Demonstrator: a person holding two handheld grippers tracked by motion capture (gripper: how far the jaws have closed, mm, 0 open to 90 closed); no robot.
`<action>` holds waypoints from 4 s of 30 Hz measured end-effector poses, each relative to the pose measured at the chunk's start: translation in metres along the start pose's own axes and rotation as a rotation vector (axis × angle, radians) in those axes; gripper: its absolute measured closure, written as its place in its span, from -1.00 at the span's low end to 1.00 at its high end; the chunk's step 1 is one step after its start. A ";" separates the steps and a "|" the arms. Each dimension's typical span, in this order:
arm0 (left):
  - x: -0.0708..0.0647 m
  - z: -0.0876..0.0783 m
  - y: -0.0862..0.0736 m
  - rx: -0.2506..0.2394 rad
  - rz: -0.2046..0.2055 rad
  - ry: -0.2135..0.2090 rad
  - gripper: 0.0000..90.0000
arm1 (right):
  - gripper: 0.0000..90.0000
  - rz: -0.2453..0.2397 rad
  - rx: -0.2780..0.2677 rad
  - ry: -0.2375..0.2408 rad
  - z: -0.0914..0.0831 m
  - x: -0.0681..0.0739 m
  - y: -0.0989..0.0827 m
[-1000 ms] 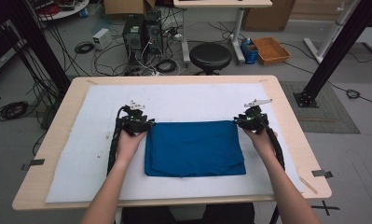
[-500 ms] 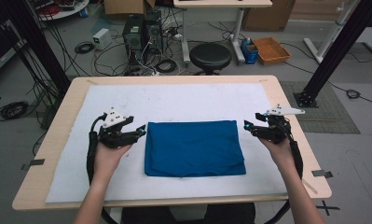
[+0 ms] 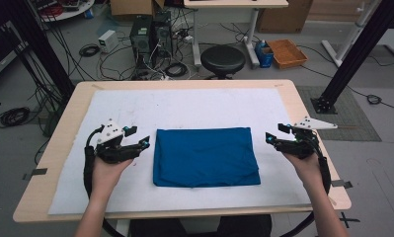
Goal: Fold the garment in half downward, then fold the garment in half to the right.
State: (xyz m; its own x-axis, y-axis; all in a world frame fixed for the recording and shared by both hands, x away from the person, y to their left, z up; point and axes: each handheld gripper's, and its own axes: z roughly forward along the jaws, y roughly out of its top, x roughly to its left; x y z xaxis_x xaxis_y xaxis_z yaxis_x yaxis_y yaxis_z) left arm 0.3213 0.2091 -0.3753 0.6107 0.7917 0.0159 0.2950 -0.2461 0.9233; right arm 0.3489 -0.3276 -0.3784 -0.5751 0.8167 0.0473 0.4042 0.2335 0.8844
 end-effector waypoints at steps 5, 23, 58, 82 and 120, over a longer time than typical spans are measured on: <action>-0.001 0.002 0.000 -0.003 -0.002 -0.007 -0.12 | -0.25 -0.008 0.003 0.000 0.001 0.000 -0.001; -0.002 0.006 -0.001 0.003 0.013 -0.009 -0.12 | -0.25 0.000 0.006 -0.003 0.002 -0.004 -0.001; -0.037 -0.022 -0.033 0.094 -0.196 -0.042 -0.13 | -0.25 -0.035 -0.019 0.052 0.017 0.026 0.021; -0.066 0.014 -0.065 0.216 -0.396 0.066 -0.07 | -0.25 -0.109 0.013 0.118 0.043 0.063 0.029; -0.084 0.023 -0.073 0.245 -0.306 0.137 0.54 | 0.38 -0.127 0.248 0.278 0.265 0.206 0.085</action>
State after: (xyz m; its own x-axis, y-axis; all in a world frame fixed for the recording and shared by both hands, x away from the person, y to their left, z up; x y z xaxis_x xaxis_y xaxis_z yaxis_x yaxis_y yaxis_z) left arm 0.2649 0.1481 -0.4530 0.3696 0.9118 -0.1788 0.6240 -0.1010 0.7748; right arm 0.4529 0.0004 -0.4163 -0.7886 0.6069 0.0989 0.4574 0.4714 0.7541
